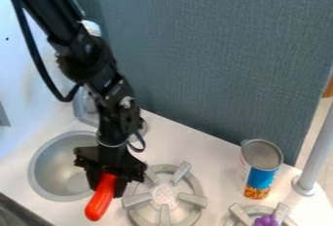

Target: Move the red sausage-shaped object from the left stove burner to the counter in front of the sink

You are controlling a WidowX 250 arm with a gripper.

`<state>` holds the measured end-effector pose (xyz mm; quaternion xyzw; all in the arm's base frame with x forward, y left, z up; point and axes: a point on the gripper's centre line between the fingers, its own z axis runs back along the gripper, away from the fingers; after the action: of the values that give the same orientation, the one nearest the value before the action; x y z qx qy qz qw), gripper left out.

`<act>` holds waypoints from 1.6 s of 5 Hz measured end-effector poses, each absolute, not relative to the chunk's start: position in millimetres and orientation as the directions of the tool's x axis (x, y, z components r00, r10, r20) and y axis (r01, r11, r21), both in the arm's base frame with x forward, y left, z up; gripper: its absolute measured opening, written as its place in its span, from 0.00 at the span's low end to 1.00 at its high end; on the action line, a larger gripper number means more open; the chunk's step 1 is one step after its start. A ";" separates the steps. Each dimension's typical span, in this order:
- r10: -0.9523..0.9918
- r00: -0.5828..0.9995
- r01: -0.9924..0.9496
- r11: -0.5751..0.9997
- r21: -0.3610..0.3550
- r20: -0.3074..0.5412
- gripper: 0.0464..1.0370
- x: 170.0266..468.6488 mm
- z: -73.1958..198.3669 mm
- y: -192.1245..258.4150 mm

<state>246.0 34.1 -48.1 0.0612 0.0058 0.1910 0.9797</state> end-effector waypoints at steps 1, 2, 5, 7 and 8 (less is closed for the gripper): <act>0.533 0.846 -0.533 0.844 0.059 0.024 0.52 242.9 -52.2 33.7; 0.599 0.800 -0.599 0.800 0.015 0.028 0.52 238.4 -54.8 52.3; 0.534 0.846 -0.534 0.846 0.002 -0.001 0.52 251.9 -72.8 66.6; 0.572 0.820 -0.573 0.819 -0.043 -0.019 0.52 248.8 -97.9 68.9; 0.583 0.813 -0.583 0.813 -0.006 0.008 0.52 248.9 -104.2 77.5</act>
<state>248.9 77.5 -104.2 -0.0017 -0.0046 0.3061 0.9520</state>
